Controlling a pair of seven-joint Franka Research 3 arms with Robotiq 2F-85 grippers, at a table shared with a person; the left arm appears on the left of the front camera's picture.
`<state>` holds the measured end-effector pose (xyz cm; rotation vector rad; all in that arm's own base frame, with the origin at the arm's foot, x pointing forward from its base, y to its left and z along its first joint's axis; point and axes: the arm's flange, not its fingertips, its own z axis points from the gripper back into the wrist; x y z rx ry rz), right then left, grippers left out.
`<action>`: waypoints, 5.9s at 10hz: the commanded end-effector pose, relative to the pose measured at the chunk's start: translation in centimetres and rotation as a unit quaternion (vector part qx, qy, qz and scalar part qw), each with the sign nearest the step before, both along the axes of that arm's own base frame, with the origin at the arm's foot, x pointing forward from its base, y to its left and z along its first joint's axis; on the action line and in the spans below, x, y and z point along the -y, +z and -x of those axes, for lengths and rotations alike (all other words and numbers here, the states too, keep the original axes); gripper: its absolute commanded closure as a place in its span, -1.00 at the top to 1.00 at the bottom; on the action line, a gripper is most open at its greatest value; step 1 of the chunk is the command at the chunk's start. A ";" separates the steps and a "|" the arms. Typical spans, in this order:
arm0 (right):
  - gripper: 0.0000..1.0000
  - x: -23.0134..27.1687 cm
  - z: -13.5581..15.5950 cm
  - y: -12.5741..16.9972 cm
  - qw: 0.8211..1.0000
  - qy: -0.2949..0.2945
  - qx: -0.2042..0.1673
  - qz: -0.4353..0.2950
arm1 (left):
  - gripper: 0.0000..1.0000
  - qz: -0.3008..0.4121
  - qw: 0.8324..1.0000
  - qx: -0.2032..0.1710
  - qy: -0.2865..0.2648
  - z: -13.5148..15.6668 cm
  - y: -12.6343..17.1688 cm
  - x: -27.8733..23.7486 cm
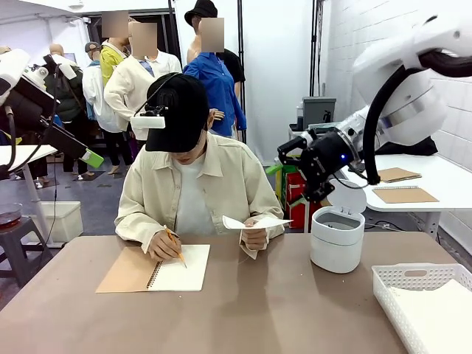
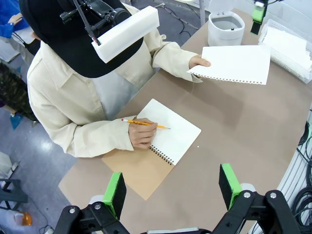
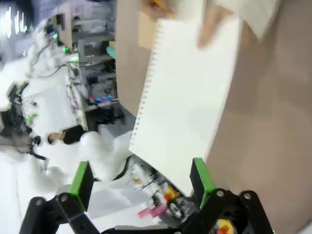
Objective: Sort the paper based on its condition.
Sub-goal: If a person hands you a paper, place it in the Organizing basket , and if it's crumpled, put it in the Trash can.
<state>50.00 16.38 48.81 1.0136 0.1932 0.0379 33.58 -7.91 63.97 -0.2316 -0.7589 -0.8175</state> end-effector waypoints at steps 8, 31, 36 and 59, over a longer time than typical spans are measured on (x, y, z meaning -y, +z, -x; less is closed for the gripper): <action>1.00 -3.3 -4.8 -8.5 0.974 0.016 -0.224 -0.009 | 1.00 0.003 1.000 0.000 0.000 0.0 0.0 0.0; -1.00 1.5 -0.1 3.8 0.999 0.015 -0.015 0.047 | 1.00 0.003 1.000 0.000 0.000 0.0 0.0 0.0; -1.00 7.2 7.2 11.9 0.941 -0.008 0.219 0.258 | 1.00 0.003 1.000 0.000 0.000 0.0 0.0 0.0; -1.00 17.2 18.1 -3.5 0.927 0.018 0.133 0.350 | 1.00 0.003 1.000 0.000 0.000 0.0 0.0 0.0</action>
